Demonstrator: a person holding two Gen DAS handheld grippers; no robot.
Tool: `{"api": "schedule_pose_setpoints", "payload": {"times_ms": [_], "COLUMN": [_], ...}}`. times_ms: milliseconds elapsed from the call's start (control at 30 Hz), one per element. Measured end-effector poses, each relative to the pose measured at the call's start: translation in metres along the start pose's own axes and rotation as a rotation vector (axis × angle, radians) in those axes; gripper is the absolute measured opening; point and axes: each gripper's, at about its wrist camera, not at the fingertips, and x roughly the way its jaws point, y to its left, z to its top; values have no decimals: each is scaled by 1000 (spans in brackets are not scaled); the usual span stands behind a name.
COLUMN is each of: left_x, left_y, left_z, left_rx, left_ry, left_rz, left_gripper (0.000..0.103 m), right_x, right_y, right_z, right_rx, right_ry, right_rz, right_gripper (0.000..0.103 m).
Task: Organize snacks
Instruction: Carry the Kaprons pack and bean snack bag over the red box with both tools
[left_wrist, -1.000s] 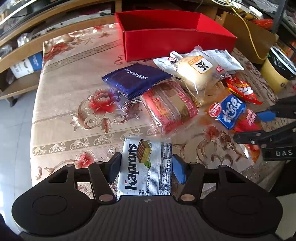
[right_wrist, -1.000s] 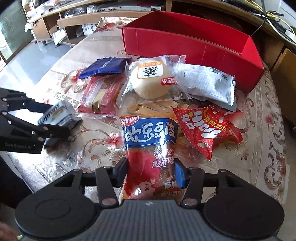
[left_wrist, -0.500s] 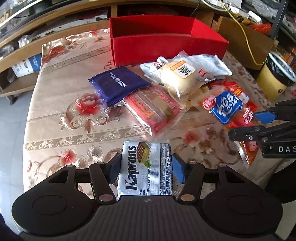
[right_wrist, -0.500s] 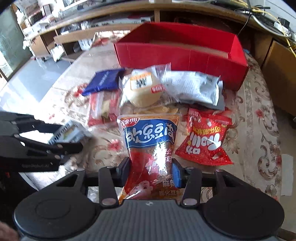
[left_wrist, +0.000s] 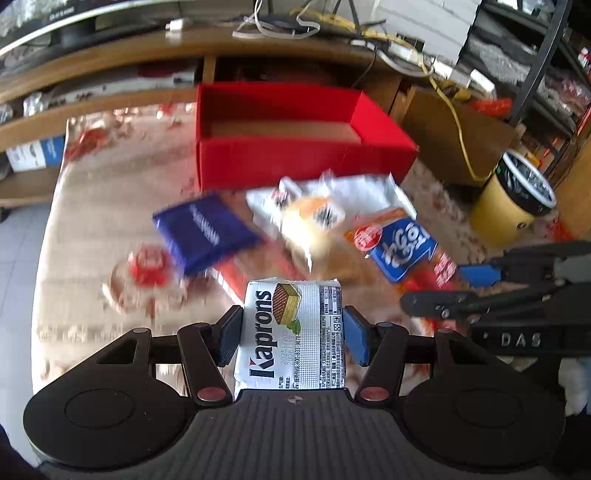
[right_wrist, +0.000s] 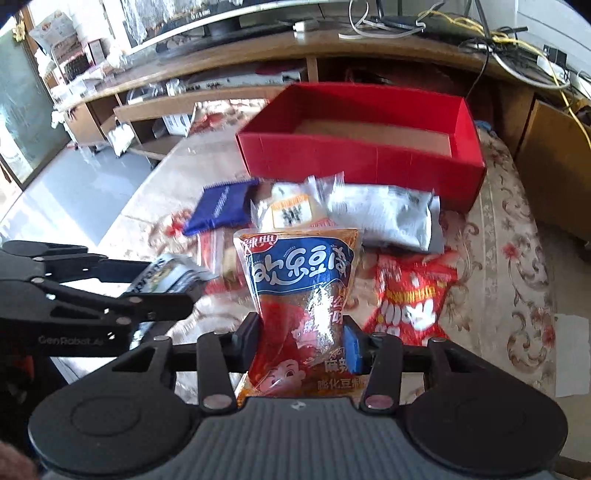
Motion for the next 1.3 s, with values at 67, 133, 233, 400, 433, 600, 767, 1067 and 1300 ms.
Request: {"api": "schedule_pose_setpoints", "payload": {"times_ms": [67, 133, 233, 400, 433, 600, 767, 1067, 1300], "left_x": [0, 2, 4, 14, 17, 36, 57, 102, 133], "left_y": [0, 1, 2, 1, 1, 3, 5, 16, 23], "left_z": [10, 20, 36, 64, 71, 101, 131, 169, 178], "left_rx": [-3, -17, -36, -43, -47, -63, -69, -99, -100], "left_ry": [-24, -46, -78, -117, -123, -143, -159, -148, -110], "left_rz": [0, 1, -4, -5, -4, 0, 15, 61, 95], "left_gripper": [64, 64, 64, 64, 64, 64, 64, 64, 65], "right_x": [-2, -3, -7, -6, -4, 2, 12, 50, 91], "right_y": [-1, -3, -7, -20, -23, -41, -57, -77, -92], "right_z": [7, 15, 29, 57, 62, 91, 116, 159, 179], "right_rx": [17, 31, 50, 86, 92, 126, 140, 144, 148], "right_ry": [-19, -37, -75, -126, -132, -168, -188, -180, -138], "right_rz": [3, 4, 3, -15, -19, -37, -59, -97, -115], "right_gripper": [51, 51, 51, 51, 51, 51, 51, 51, 51]}}
